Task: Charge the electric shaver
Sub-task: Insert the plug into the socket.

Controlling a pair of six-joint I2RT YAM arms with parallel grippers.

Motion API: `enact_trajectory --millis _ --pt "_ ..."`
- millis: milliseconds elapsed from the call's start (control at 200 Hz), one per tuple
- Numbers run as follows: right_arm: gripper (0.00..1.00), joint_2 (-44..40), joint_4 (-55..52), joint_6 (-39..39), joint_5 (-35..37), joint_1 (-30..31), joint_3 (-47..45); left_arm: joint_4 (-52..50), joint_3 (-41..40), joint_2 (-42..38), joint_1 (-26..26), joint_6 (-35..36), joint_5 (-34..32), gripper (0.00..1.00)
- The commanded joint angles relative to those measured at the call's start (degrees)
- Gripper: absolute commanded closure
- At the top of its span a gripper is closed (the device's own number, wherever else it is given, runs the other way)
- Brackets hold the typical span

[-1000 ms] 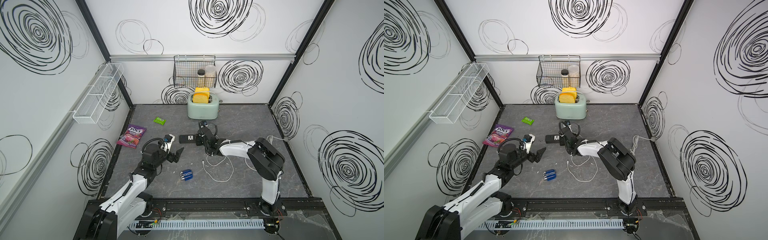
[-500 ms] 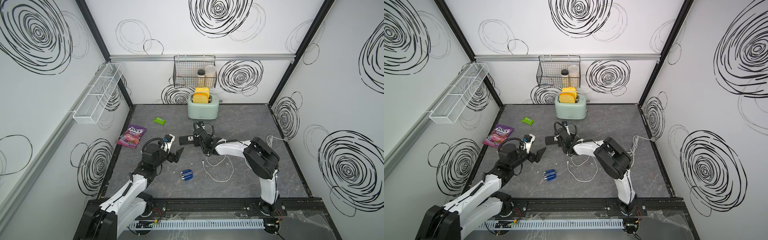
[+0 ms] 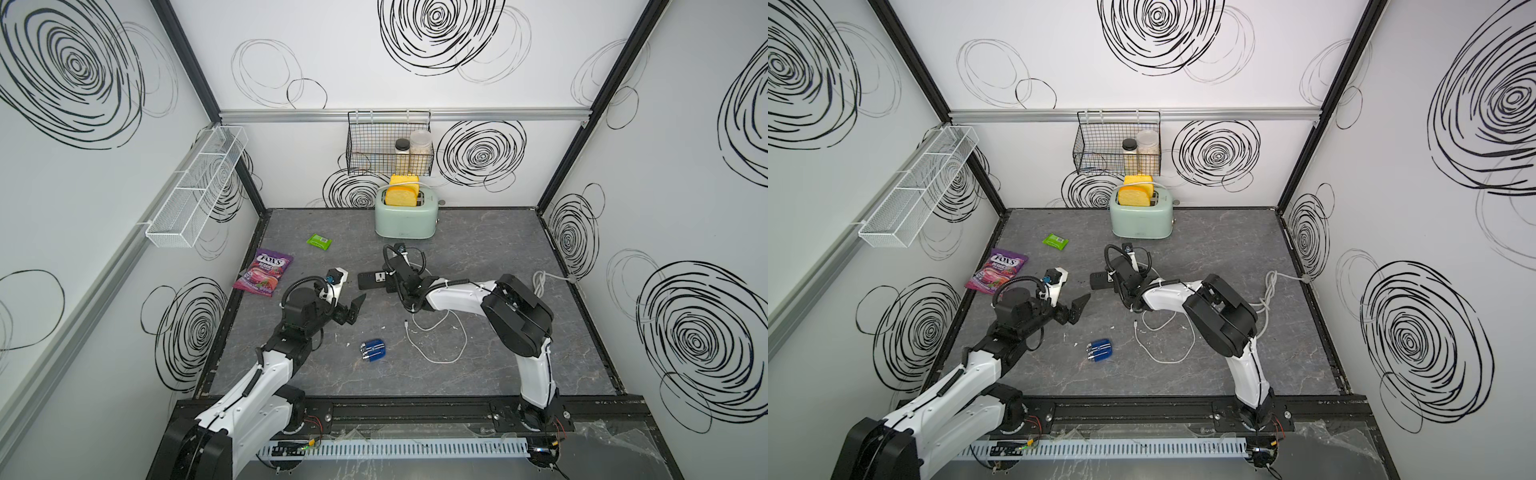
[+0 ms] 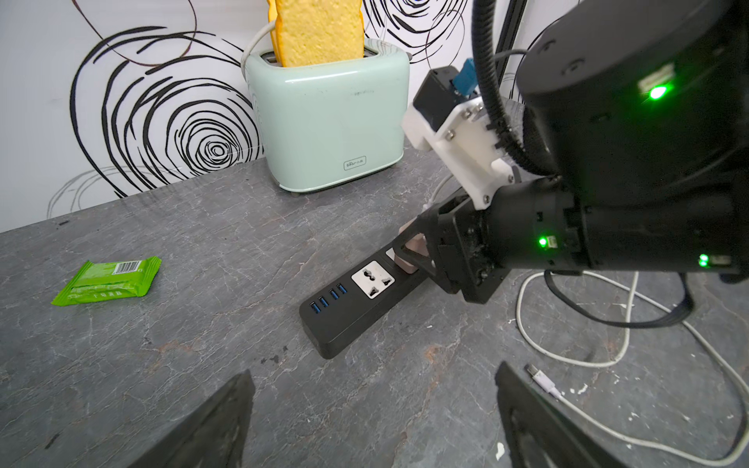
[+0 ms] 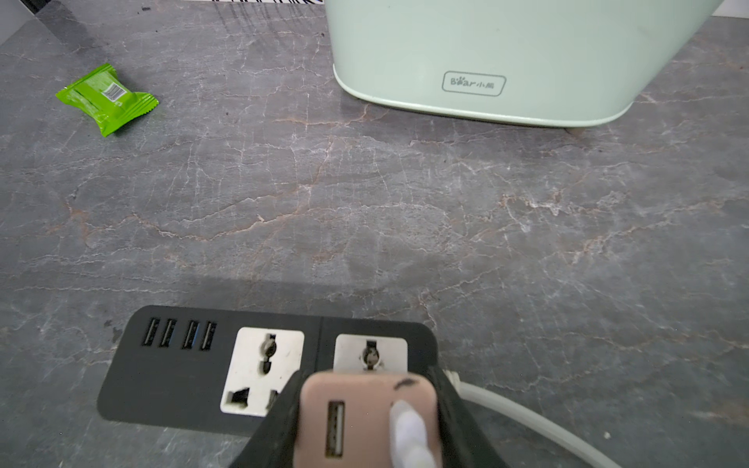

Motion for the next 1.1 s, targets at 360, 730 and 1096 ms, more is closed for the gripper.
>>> enact_trajectory --millis 360,730,1096 --pt "0.32 -1.51 -11.87 2.89 -6.24 -1.88 4.62 1.47 1.58 0.01 0.72 0.09 0.09 0.03" --pt "0.05 -8.44 -6.86 -0.02 -9.56 -0.05 -3.63 1.63 1.76 0.24 0.73 -0.01 0.39 0.03" --pt "0.12 -15.58 -13.62 -9.74 -24.74 2.94 -9.25 -0.21 3.05 -1.03 0.75 0.51 0.17 0.03"
